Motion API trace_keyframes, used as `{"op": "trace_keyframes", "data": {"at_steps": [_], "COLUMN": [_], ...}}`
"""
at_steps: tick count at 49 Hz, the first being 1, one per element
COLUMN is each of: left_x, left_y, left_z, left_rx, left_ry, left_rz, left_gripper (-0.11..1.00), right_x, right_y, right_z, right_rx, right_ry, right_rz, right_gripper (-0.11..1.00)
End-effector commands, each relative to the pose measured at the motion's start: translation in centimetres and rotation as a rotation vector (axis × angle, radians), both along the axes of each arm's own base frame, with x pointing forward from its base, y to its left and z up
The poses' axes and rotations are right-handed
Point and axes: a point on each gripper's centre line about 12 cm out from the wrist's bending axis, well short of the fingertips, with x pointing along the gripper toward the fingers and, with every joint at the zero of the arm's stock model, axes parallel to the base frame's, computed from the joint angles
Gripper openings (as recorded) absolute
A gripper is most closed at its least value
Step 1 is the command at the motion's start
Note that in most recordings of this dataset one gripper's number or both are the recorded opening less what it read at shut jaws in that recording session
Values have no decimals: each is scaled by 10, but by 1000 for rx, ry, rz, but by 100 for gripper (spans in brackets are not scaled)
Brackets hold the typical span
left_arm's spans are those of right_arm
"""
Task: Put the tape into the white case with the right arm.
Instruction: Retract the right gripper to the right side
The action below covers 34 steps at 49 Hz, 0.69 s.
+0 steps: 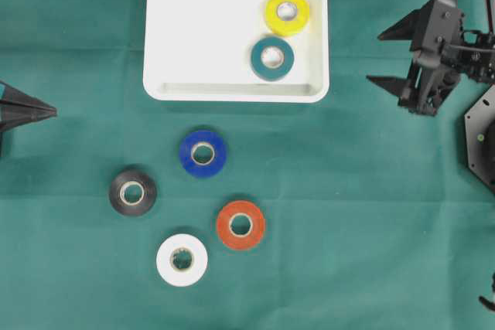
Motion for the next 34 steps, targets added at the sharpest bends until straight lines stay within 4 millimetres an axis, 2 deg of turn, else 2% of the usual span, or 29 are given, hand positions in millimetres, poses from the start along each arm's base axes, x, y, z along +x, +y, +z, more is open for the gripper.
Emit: {"op": "trace_keyframes", "data": {"at_steps": [1, 14, 34], "left_x": [1, 1, 1], "left_y": [1, 0, 0], "left_z": [4, 4, 4], "left_rx": [-3, -3, -3], "left_ry": [-8, -8, -6], "left_rz": [5, 4, 4], "left_gripper": [0, 0, 0], "right_x": [5, 5, -8], "right_y": [13, 57, 95], "right_z": [2, -2, -17], "right_rx": [2, 17, 39], "right_ry": [-15, -49, -40], "right_rz": [58, 247, 423], "right_gripper": [61, 61, 61]}}
